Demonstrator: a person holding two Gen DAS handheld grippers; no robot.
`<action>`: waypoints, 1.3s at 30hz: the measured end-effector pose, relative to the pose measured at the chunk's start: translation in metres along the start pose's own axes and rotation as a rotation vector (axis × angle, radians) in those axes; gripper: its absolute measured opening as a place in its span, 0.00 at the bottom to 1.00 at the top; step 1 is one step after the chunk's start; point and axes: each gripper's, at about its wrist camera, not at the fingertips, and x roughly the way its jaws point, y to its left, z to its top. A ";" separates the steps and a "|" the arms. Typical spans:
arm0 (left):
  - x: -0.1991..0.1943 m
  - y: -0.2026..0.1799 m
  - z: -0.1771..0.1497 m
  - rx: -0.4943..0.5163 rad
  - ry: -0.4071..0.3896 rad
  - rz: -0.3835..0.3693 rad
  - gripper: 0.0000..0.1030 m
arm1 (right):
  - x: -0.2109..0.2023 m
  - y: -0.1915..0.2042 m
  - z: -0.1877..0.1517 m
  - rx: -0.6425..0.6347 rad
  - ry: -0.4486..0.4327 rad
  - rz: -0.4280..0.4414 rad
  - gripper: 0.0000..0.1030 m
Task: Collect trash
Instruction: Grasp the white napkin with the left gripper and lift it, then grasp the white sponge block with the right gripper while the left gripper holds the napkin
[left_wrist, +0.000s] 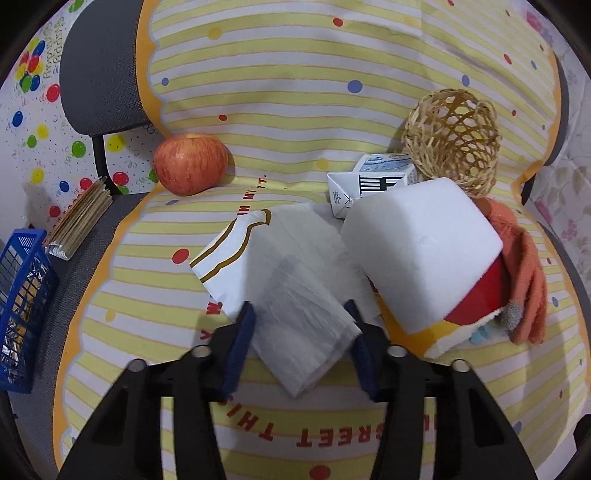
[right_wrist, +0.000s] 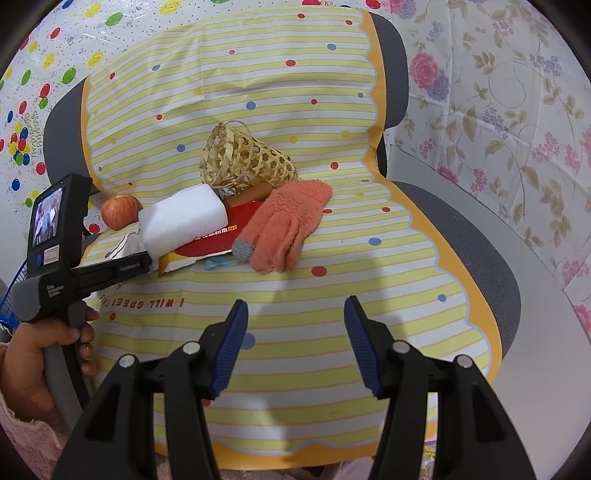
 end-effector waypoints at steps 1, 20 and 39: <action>-0.003 0.003 -0.001 -0.006 -0.003 -0.023 0.24 | -0.002 0.000 -0.001 0.001 -0.001 0.002 0.52; -0.122 0.114 -0.036 -0.049 -0.268 -0.239 0.06 | -0.011 0.046 0.007 -0.074 -0.030 0.097 0.65; -0.103 0.126 -0.034 -0.064 -0.264 -0.236 0.06 | 0.081 0.118 0.036 -0.143 0.013 0.161 0.58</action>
